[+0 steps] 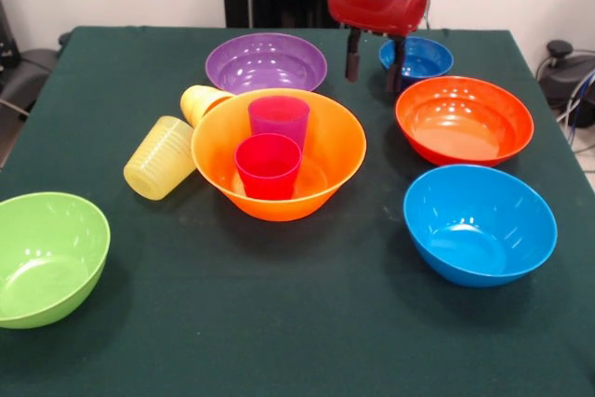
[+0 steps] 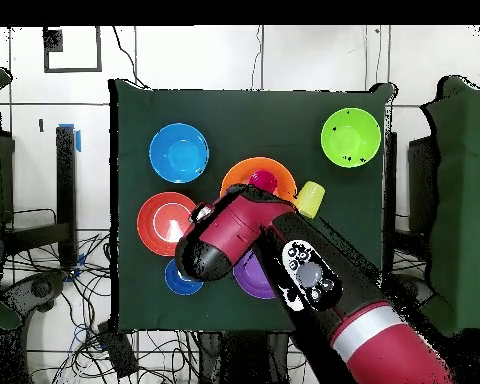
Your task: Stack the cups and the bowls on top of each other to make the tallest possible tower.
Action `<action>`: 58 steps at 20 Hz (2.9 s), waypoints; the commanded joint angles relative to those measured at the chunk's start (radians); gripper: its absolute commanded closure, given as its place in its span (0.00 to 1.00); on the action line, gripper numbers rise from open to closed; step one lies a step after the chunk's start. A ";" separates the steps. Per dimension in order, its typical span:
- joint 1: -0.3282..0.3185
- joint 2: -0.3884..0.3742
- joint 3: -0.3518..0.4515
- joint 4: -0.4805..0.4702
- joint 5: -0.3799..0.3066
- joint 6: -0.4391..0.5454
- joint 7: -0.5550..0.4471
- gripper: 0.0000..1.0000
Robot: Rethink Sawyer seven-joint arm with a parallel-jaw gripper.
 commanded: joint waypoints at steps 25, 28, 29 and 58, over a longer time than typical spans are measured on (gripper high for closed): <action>-0.154 0.060 0.160 0.180 0.019 -0.304 0.164 0.00; -0.108 0.080 0.114 0.156 -0.023 -0.333 0.203 0.00; -0.091 0.086 0.096 0.146 -0.037 -0.342 0.217 0.00; 0.132 0.062 -0.187 -0.075 0.067 -0.040 0.202 0.00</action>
